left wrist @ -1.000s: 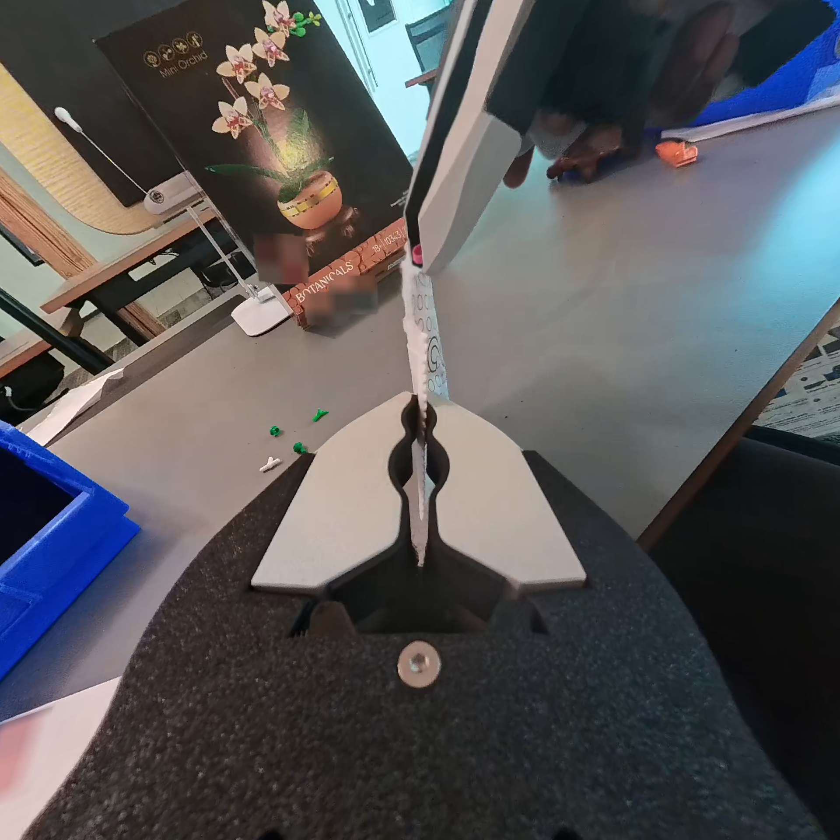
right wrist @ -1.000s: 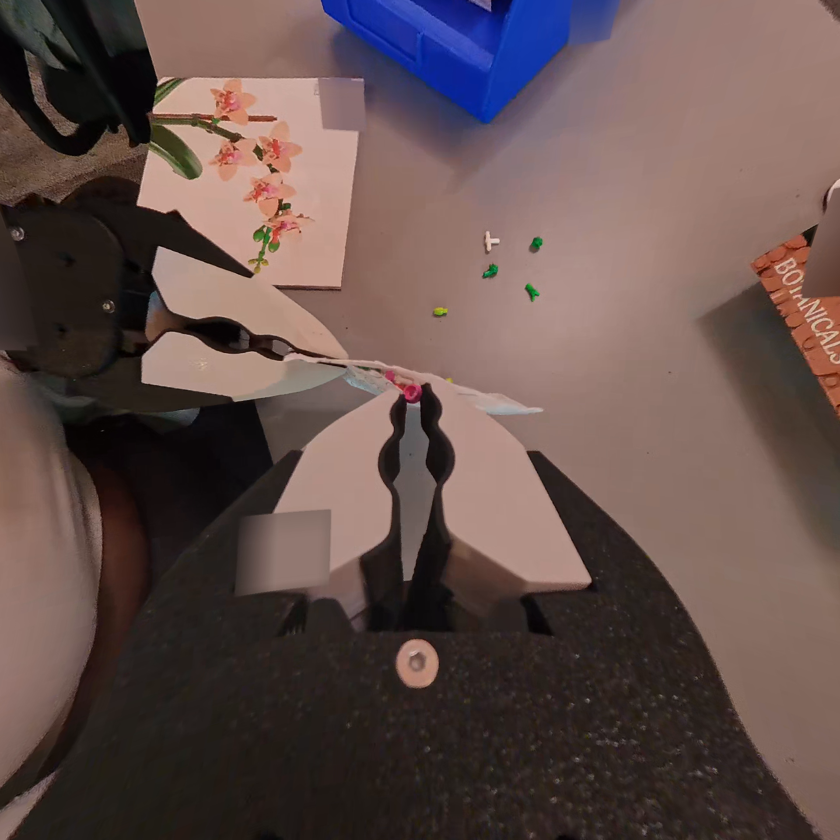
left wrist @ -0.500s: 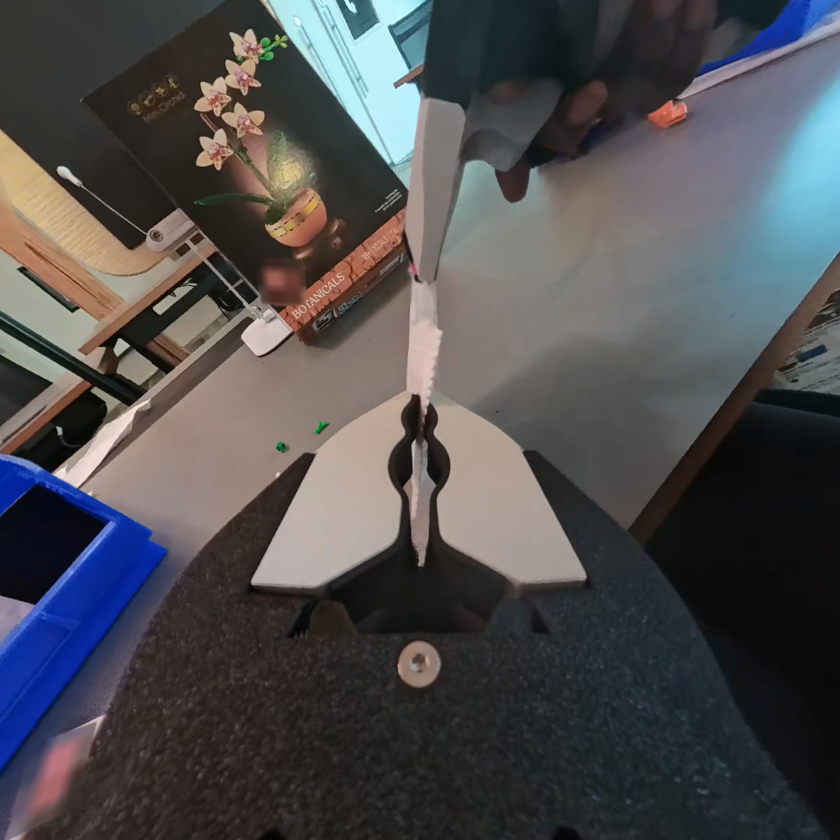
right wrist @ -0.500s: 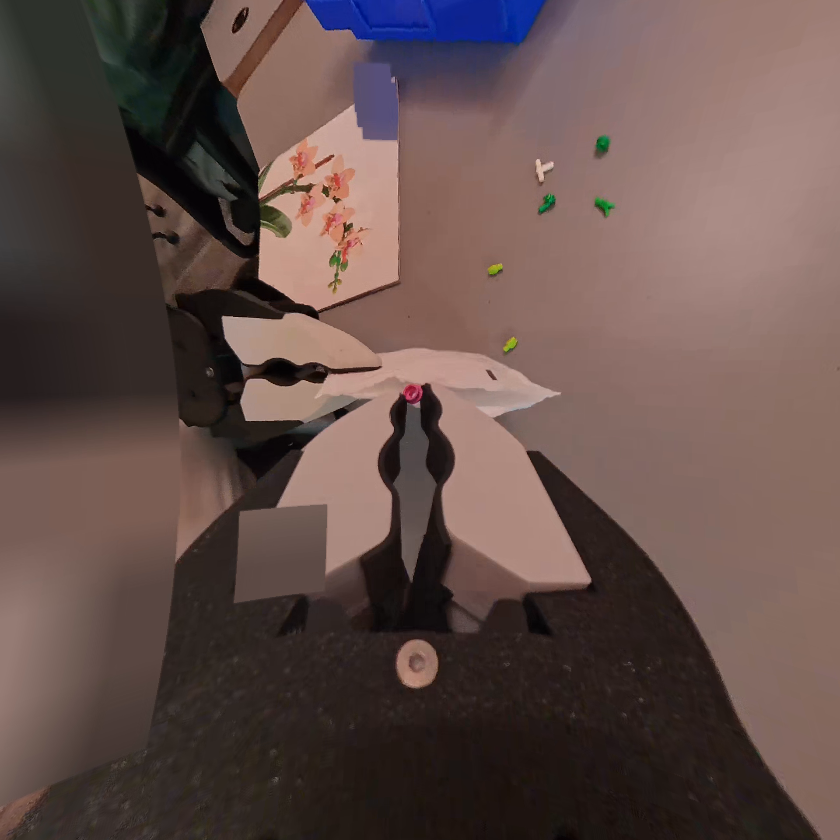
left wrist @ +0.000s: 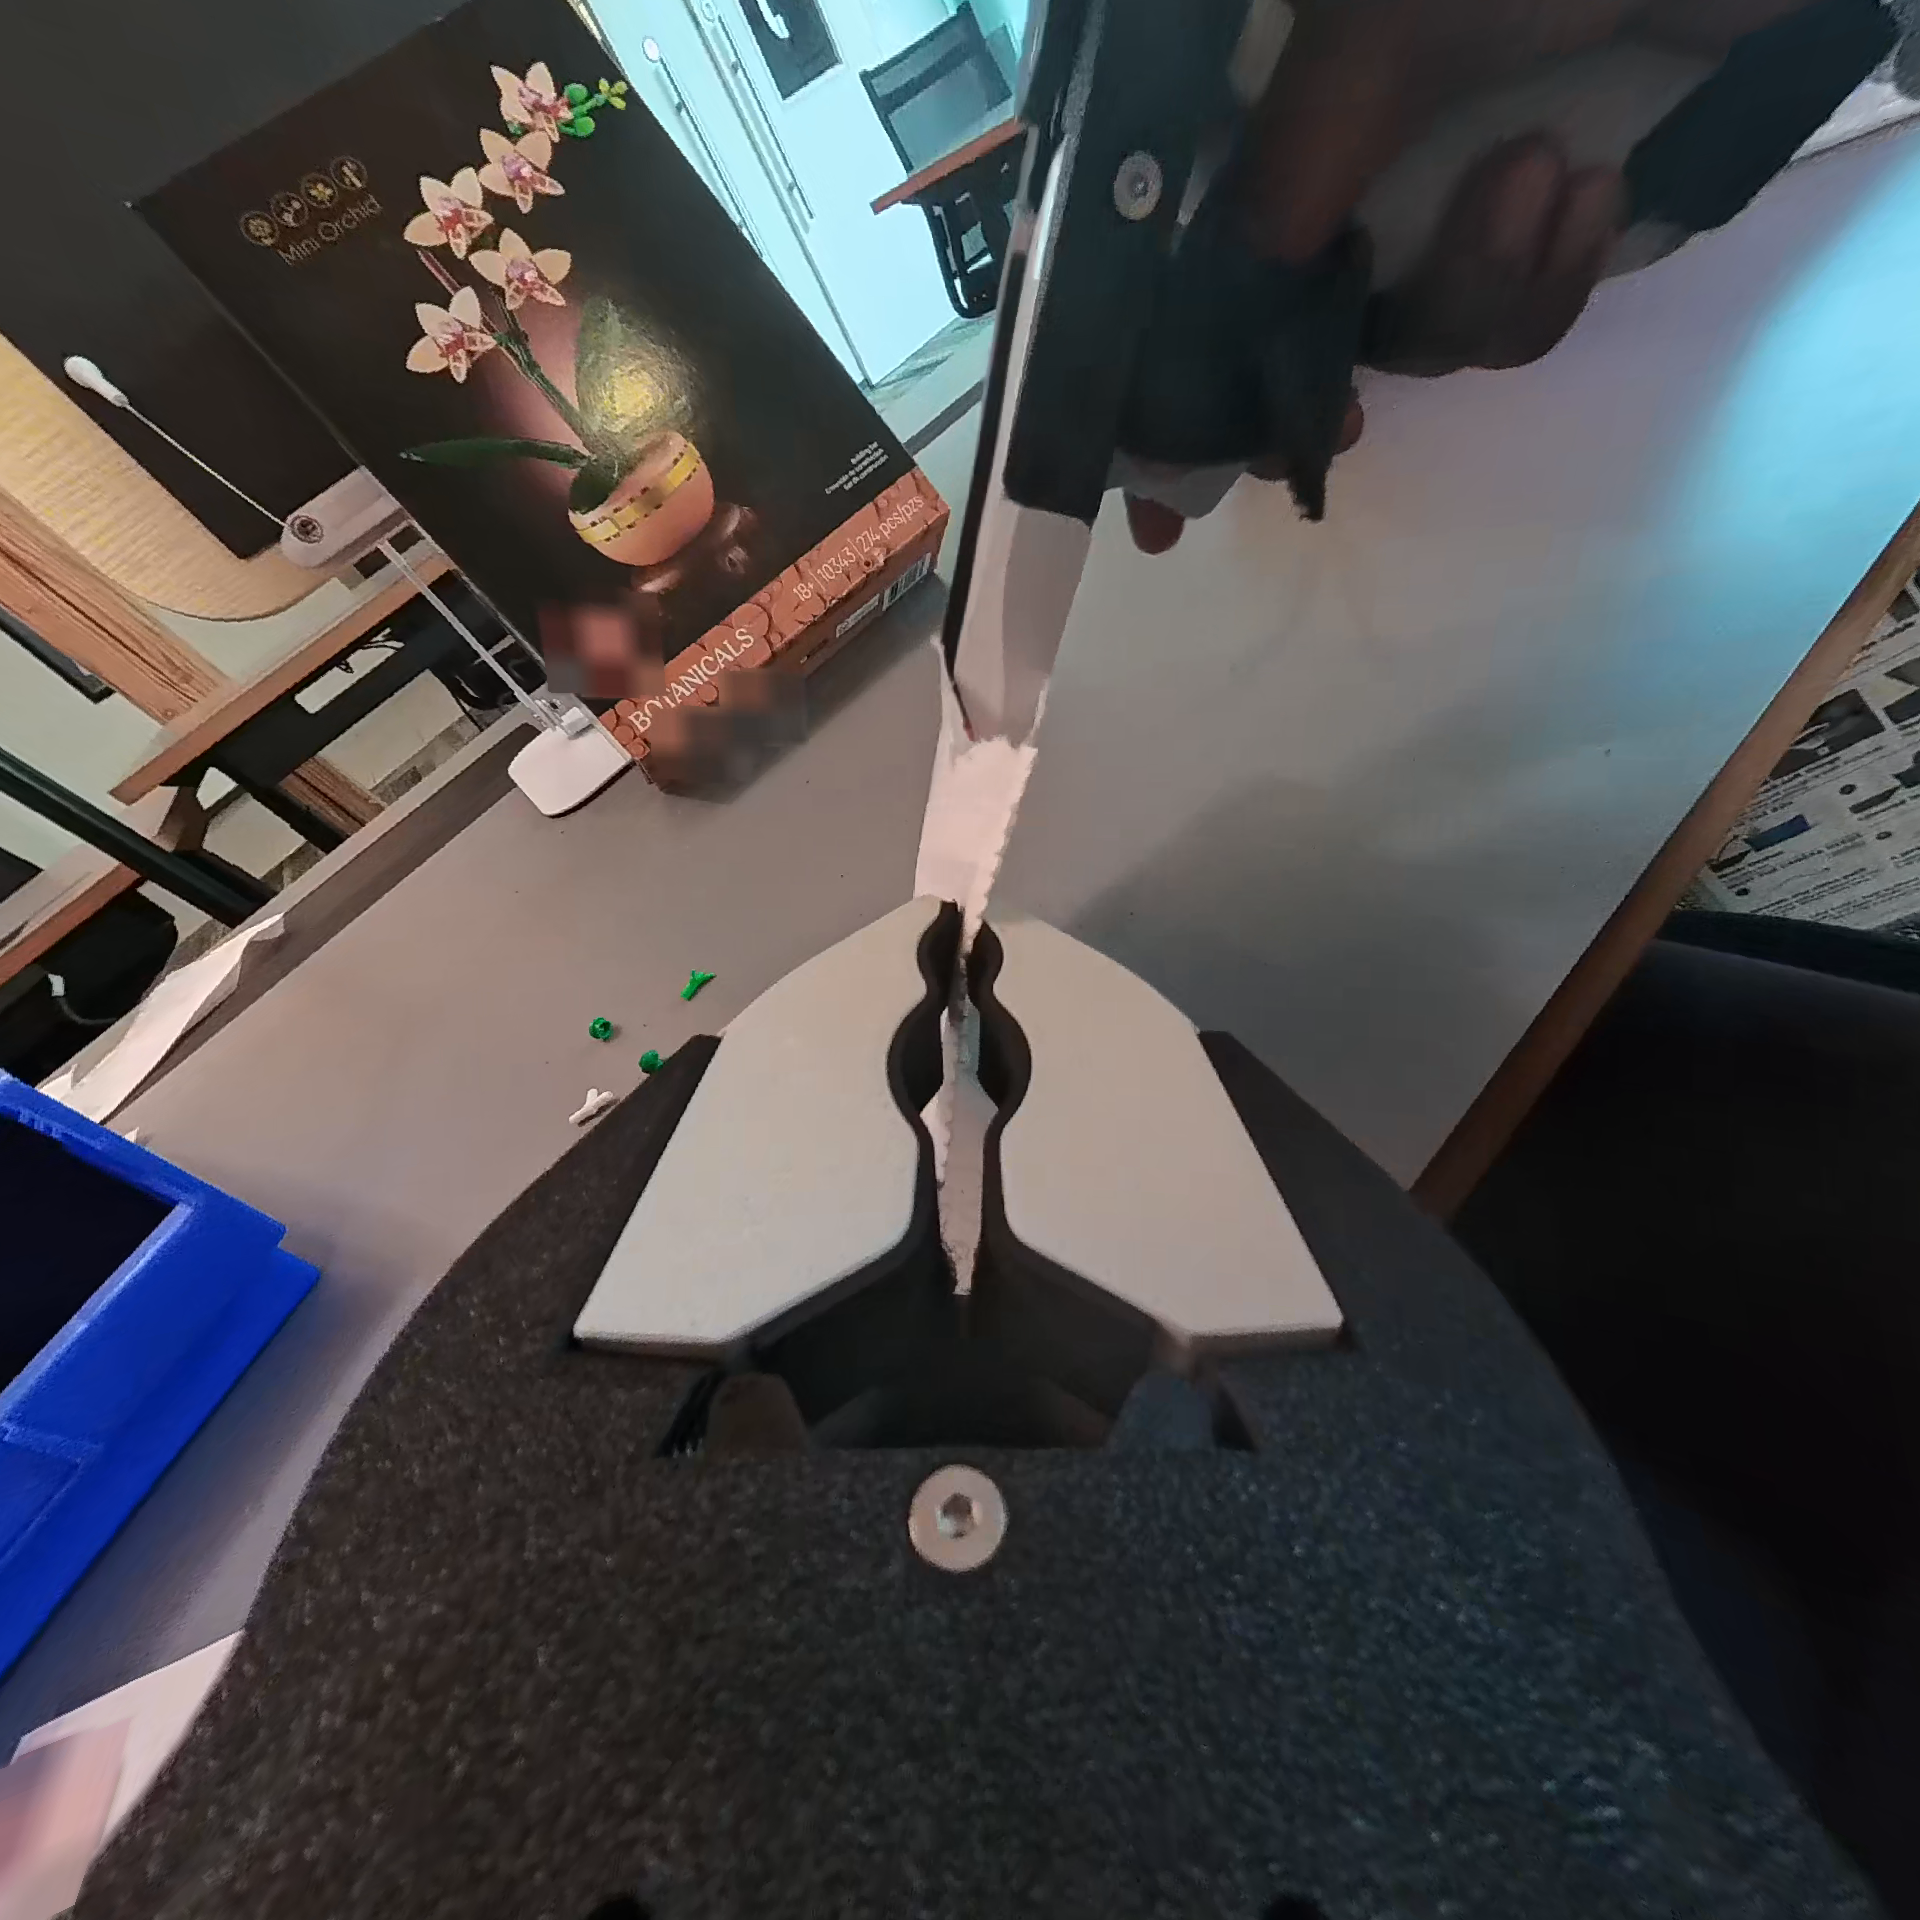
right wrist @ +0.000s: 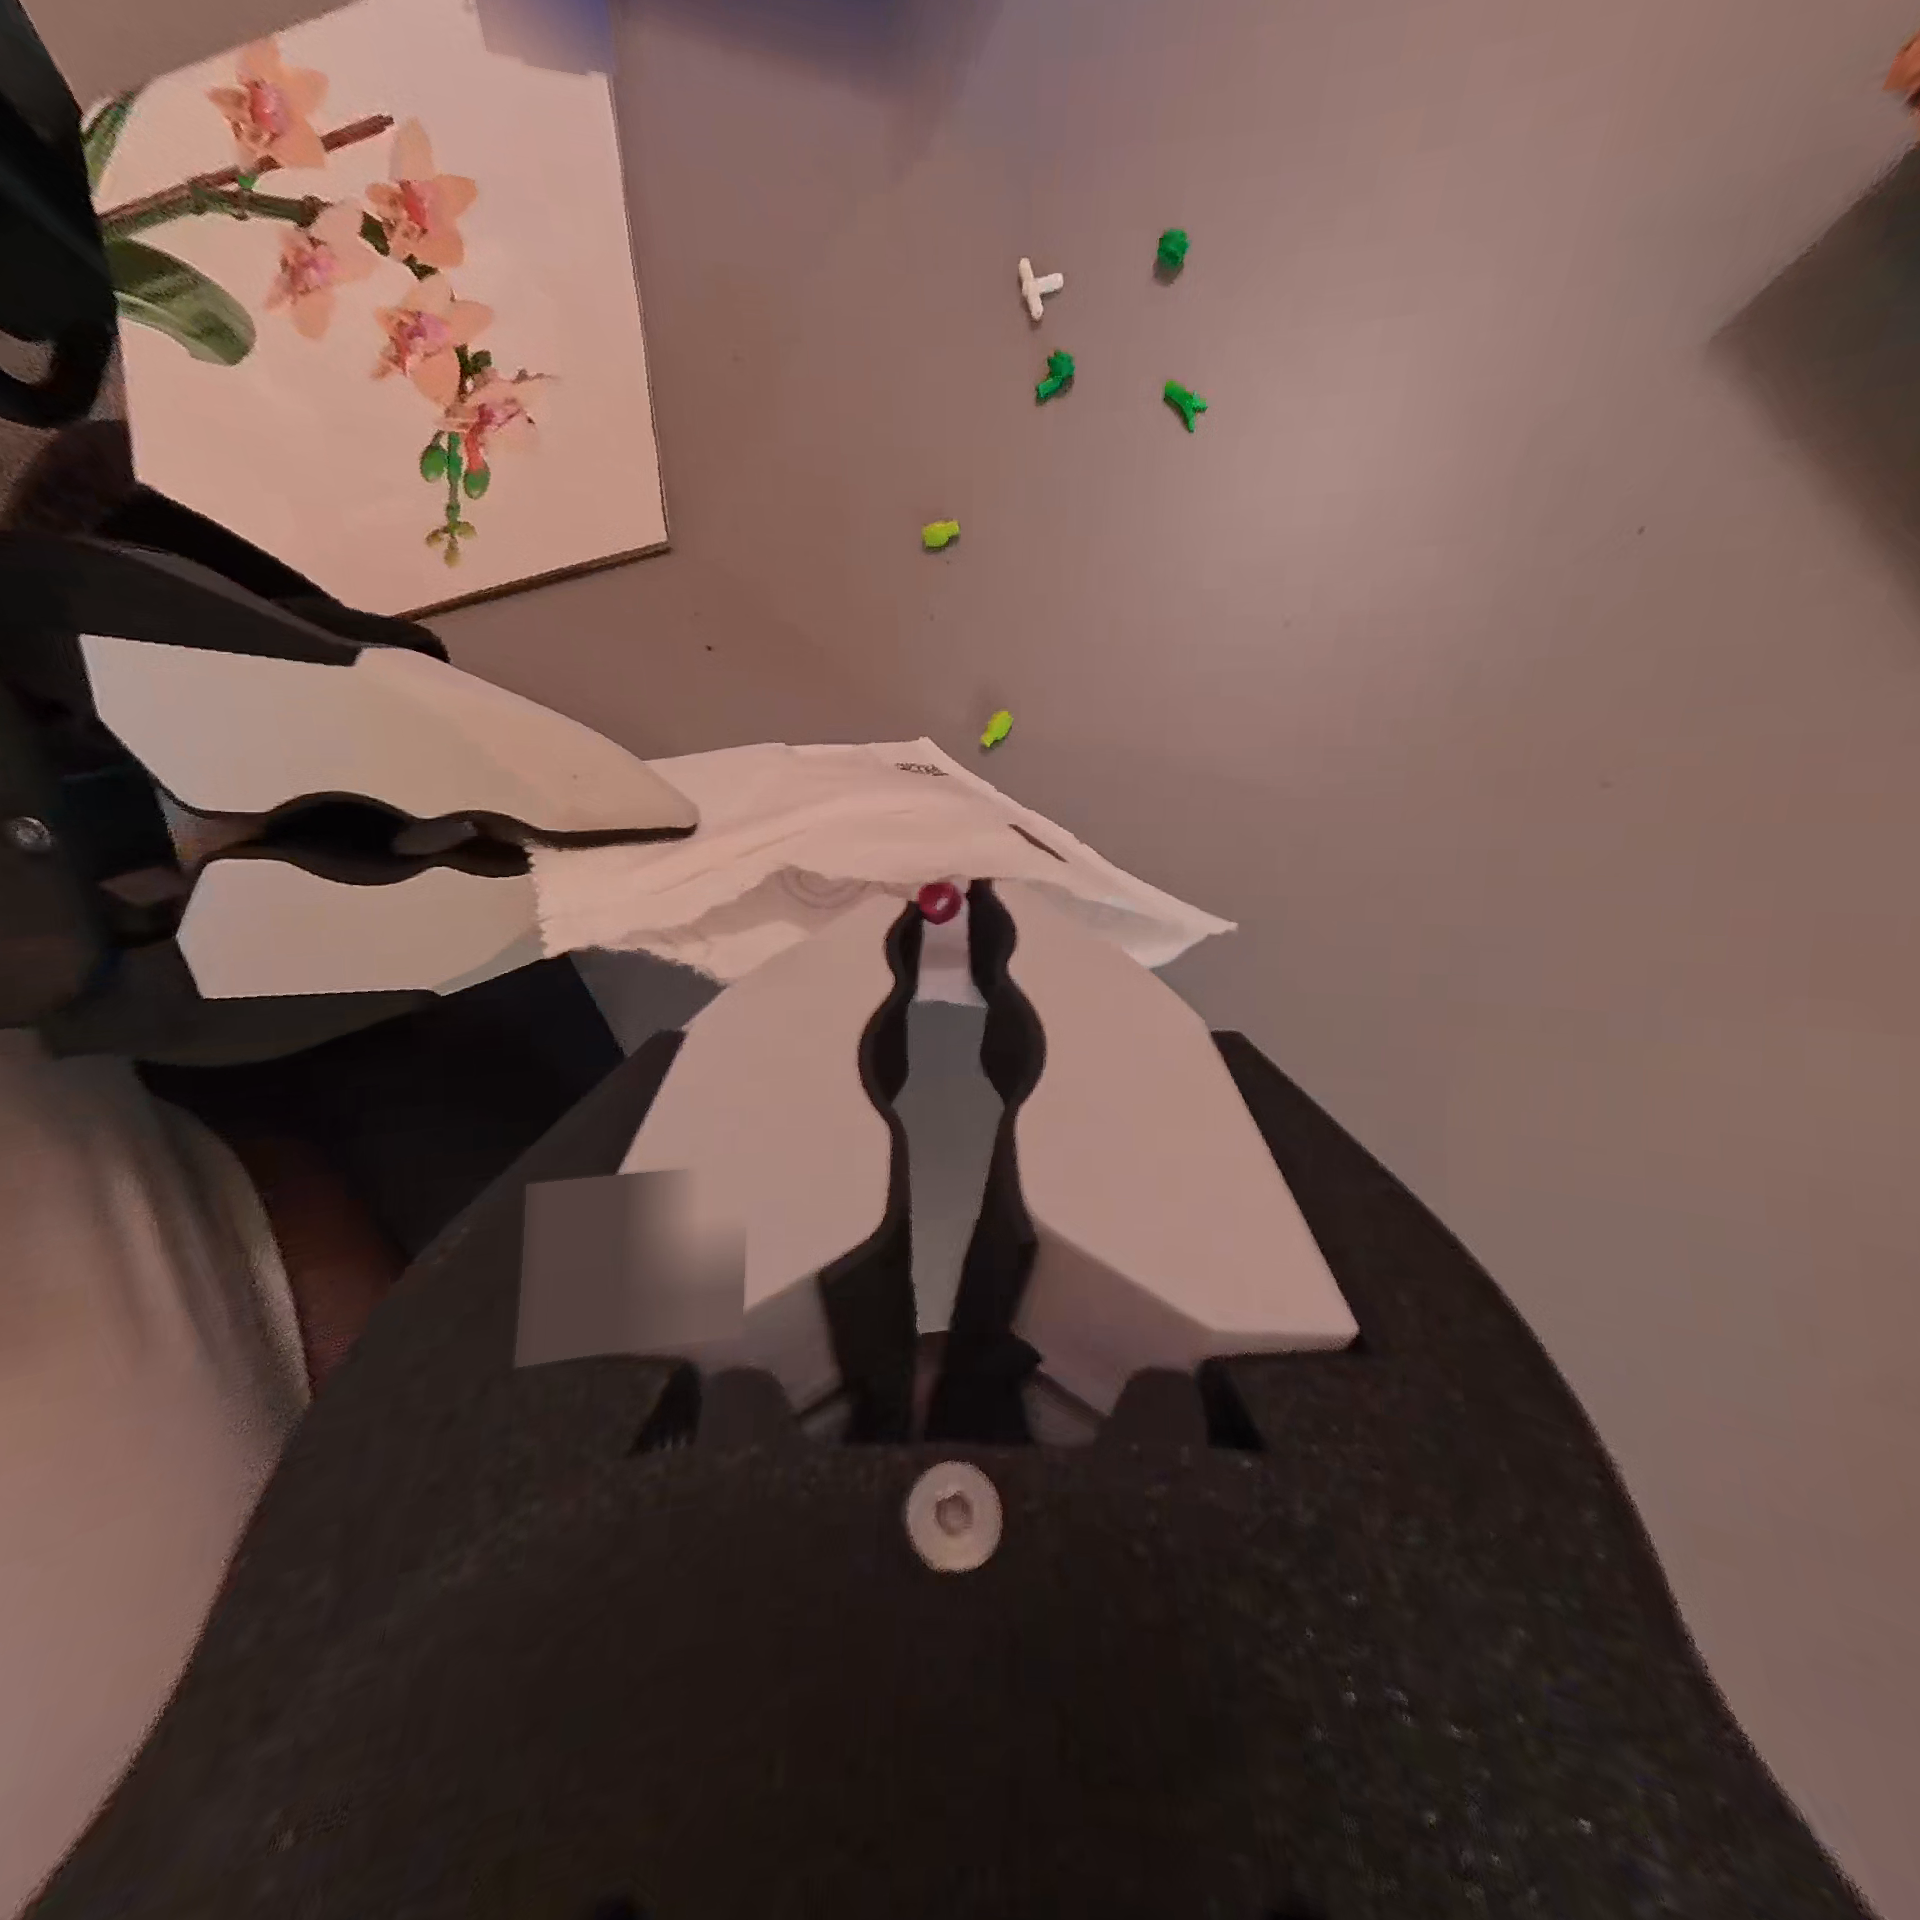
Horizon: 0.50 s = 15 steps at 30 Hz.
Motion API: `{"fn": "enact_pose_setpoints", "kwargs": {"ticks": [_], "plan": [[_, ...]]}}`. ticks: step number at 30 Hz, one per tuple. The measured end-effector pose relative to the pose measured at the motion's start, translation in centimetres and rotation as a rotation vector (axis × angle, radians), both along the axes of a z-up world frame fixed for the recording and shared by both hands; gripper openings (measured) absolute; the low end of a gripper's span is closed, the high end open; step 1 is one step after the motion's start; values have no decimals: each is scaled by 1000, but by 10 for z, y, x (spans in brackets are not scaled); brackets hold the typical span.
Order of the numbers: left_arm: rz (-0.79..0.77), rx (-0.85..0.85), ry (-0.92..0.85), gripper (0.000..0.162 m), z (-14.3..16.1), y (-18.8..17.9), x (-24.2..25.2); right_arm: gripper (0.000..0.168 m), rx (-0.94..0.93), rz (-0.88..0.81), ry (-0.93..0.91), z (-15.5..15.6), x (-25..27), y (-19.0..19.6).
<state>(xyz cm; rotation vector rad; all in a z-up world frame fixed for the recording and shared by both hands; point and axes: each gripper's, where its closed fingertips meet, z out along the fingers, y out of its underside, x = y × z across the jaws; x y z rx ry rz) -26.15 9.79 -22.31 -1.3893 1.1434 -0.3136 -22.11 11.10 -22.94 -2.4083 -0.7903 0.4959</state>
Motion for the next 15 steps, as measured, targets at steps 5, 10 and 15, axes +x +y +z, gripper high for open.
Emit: {"fn": "enact_pose_setpoints", "kwargs": {"ticks": [5,10,15], "plan": [[4,-30,-32,0,2,1,-2,26,59,32,-61,8,-4,2],[13,-54,-60,0,4,4,-5,35,114,47,-30,22,-8,7],[13,-66,-69,0,4,5,-6,41,145,45,-96,21,-6,12]]}}
